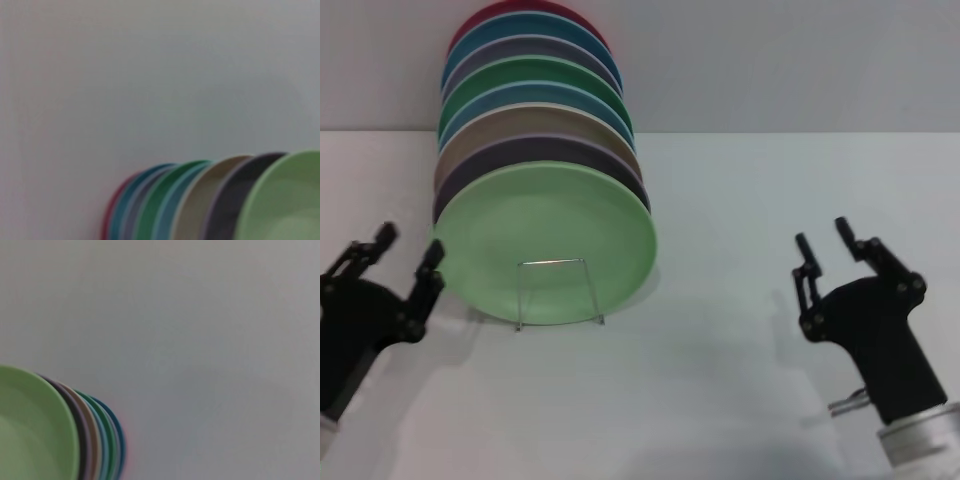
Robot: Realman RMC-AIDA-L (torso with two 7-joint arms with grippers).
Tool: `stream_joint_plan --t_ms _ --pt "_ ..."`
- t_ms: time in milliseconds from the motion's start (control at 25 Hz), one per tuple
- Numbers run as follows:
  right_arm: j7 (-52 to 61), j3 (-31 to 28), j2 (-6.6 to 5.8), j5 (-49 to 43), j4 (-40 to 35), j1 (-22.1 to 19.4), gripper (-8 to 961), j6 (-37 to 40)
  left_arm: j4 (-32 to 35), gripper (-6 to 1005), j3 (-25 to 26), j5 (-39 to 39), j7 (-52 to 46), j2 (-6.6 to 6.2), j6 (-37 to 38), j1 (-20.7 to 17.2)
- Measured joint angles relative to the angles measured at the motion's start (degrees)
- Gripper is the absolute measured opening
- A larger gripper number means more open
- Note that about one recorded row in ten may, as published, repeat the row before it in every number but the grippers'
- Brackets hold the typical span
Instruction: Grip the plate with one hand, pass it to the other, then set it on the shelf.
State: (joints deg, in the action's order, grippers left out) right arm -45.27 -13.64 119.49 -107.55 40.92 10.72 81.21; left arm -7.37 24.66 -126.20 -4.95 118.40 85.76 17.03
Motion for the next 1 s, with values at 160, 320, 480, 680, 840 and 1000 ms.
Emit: stream_joint_plan --t_ms 160,320,480,680,840,1000 --pt "3.11 -0.65 -0.06 4.87 -2.86 2.46 352 0.25 -0.13 503 1.34 0.11 -0.22 0.07 5.56 -3.58" --pt "8.52 -2.52 -0.22 5.20 -3.99 2.82 360 0.58 -0.51 684 2.85 0.12 -0.67 0.21 6.22 -4.09" --pt "19.39 -4.32 -0.31 5.13 -7.87 3.62 368 0.93 -0.87 742 5.03 0.12 -2.81 0.20 6.01 -3.61" --pt "36.94 -4.51 -0.37 5.32 -16.34 5.18 377 1.70 -1.07 765 7.95 0.12 -4.05 0.25 5.50 -3.13" --pt "46.74 -4.98 -0.35 5.64 -23.80 5.95 474 4.95 -3.21 777 11.25 0.10 -4.14 0.27 3.56 -3.01" --pt "48.20 -8.34 -0.32 5.68 -26.19 6.16 614 5.88 -3.97 775 14.03 0.15 -4.11 0.39 1.85 -2.56"
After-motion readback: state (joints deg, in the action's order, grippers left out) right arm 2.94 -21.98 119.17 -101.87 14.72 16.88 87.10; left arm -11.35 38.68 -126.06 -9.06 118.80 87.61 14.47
